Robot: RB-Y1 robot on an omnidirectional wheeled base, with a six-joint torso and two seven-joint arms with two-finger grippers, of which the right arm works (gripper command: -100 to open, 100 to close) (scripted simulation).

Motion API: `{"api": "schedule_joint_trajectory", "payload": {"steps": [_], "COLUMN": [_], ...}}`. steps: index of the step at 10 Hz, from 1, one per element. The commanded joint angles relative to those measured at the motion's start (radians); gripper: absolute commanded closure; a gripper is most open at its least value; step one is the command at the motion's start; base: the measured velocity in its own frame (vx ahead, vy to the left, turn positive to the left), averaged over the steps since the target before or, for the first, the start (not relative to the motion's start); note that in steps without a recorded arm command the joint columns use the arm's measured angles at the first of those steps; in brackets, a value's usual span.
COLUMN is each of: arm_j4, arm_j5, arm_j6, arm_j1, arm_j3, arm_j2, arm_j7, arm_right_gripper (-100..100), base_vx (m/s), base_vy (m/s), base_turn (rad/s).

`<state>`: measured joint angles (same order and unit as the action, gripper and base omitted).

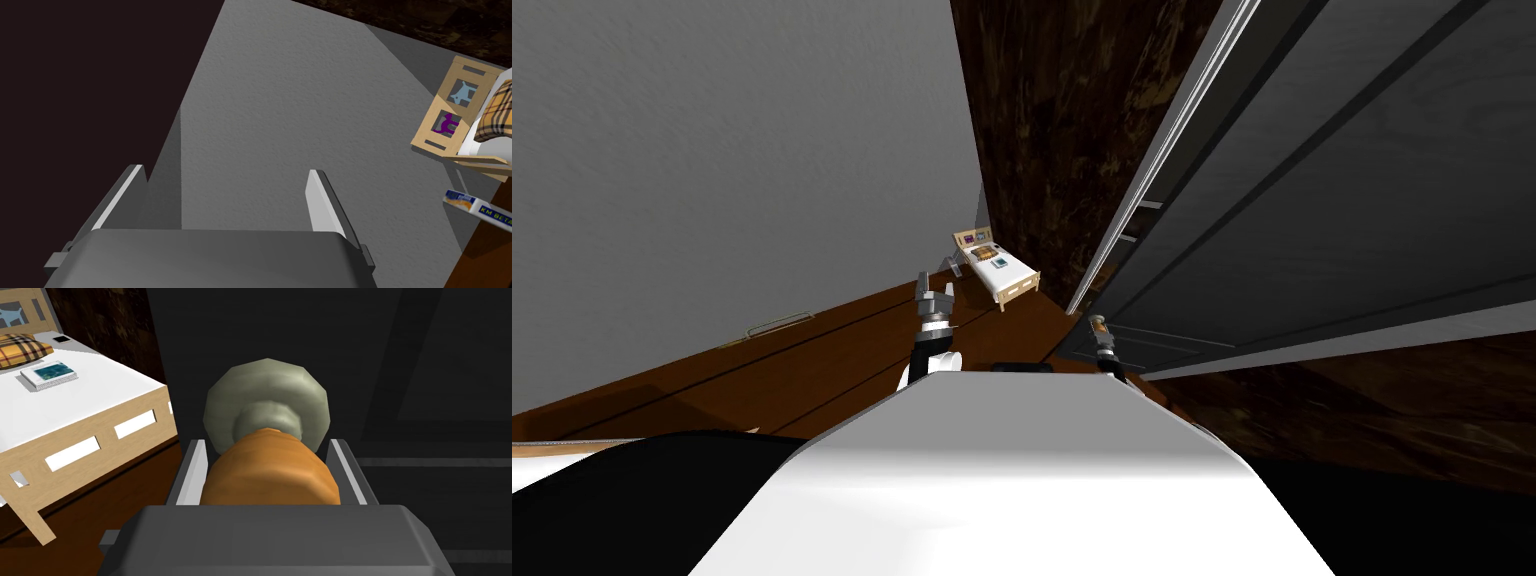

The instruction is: Pull the door open

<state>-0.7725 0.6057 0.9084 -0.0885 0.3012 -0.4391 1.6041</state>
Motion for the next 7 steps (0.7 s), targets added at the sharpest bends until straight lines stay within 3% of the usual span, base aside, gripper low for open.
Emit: {"api": "schedule_joint_trajectory", "payload": {"steps": [1,2,3,7], "arm_j4": [-0.008,0.002,0.001,-0.005], "arm_j5": [-0.007,-0.005,-0.016,-0.037], "arm_j6": [0.009,0.007,0.027,0.07], "arm_j1": [-0.009,-0.002,-0.016,-0.043], "arm_j3": [0.015,0.01,0.033,0.074], "arm_j2": [-0.01,-0.006,-0.021,-0.056], "arm_j7": [0.016,0.012,0.034,0.078], "arm_right_gripper": [100,100,100,100], "base_vx": [-0.203,-0.086,-0.144,-0.195], "base_vy": [-0.044,-0.02,-0.012,-0.039], "base_turn": [0.071,0.025,0.098,0.084]}}
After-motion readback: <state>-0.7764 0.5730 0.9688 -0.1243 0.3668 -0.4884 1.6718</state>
